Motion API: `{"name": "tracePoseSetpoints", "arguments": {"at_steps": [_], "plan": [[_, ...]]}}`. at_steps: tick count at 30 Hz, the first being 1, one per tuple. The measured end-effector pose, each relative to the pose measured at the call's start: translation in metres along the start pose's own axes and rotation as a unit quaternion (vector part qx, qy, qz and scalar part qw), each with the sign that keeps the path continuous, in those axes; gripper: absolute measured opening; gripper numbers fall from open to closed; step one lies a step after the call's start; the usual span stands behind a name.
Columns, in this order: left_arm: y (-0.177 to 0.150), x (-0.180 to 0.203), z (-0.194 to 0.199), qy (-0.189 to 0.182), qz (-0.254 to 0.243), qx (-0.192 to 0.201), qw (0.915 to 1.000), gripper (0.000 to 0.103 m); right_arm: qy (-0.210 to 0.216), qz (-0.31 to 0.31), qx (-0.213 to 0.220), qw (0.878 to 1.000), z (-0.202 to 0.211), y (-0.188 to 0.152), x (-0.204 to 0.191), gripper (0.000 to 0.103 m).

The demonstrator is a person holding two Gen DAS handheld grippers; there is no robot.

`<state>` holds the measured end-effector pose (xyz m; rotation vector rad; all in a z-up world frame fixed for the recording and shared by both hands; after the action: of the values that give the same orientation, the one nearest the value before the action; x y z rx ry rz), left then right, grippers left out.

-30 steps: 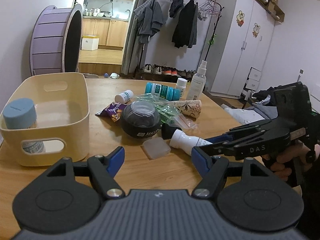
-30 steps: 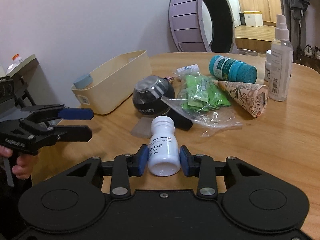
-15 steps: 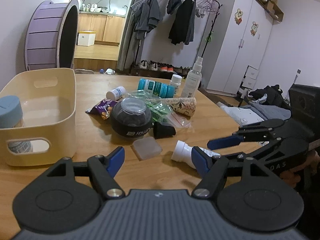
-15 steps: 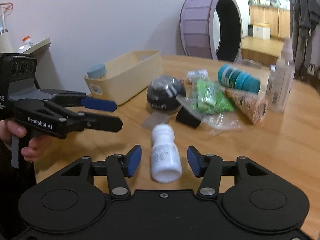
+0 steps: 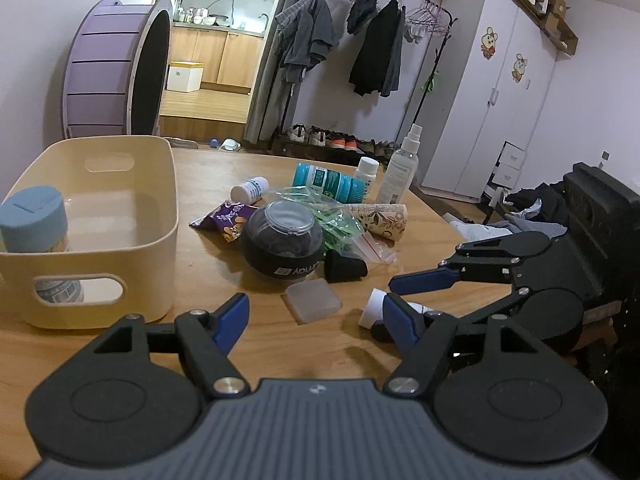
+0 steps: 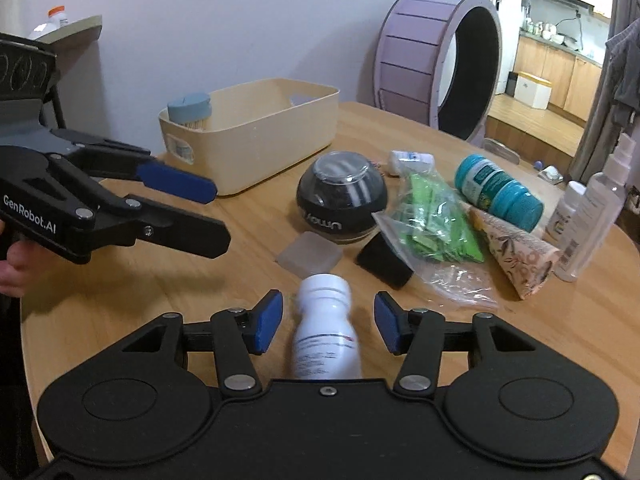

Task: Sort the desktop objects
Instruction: 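Grasp the white pill bottle with the right gripper, then lift the white pill bottle with the right gripper toward the left gripper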

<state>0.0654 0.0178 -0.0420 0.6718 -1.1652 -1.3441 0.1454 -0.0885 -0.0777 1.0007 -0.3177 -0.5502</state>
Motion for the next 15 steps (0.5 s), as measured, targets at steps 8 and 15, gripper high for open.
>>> {"name": "tracePoseSetpoints", "arguments": {"at_steps": [8, 15], "plan": [[0.000, -0.007, 0.004, 0.008, 0.001, 0.003, 1.0000, 0.073, 0.004, -0.011, -0.009, 1.000, -0.004, -0.004, 0.001, 0.032], [0.003, -0.006, 0.004, 0.005, 0.000, 0.008, 1.0000, 0.073, 0.021, -0.068, 0.048, 0.996, 0.021, 0.010, 0.009, 0.032]]}}
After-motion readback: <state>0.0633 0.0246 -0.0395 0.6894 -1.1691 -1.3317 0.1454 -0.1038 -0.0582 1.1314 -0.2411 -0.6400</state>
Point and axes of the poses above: each gripper's, at about its wrist camera, not at the fingertips, and z roughly against the way its jaws point, x to its right, y to its top, the point moved 8 cm from there along -z, roughly the way its jaws point, and after that the axes turned 11 degrees about x, right-handed, at the moved point
